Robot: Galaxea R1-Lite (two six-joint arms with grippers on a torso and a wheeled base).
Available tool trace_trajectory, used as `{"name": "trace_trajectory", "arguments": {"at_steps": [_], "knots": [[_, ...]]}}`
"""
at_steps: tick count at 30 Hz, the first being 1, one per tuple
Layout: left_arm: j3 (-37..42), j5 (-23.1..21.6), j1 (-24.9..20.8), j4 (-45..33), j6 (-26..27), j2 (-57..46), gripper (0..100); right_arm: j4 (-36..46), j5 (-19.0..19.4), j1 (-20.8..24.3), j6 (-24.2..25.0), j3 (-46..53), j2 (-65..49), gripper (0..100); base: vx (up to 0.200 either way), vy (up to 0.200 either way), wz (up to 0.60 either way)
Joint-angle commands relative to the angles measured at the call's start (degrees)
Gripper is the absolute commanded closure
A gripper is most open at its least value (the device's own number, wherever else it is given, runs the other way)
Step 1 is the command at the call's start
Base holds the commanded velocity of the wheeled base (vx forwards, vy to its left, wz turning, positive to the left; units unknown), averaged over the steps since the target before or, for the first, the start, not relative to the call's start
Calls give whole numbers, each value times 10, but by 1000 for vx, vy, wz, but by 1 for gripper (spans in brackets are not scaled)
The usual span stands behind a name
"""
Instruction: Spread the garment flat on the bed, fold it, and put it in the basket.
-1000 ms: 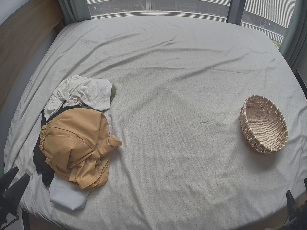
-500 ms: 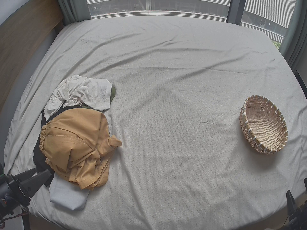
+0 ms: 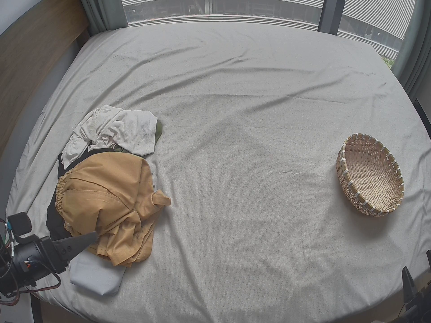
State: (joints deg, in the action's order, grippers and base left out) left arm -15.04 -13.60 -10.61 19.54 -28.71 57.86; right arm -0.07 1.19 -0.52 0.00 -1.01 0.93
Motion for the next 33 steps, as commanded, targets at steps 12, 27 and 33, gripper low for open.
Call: {"name": "trace_trajectory", "arguments": {"at_steps": [12,27,33], "knots": [[77,-2,2,204,2,277,0,0,0,0,0,9,-7,0,0,0,0],[129,0,13,301,2,385,0,0,0,0,0,9,-7,0,0,0,0],[129,-2,34,303,3,404,0,0,0,0,0,9,-7,0,0,0,0]]}}
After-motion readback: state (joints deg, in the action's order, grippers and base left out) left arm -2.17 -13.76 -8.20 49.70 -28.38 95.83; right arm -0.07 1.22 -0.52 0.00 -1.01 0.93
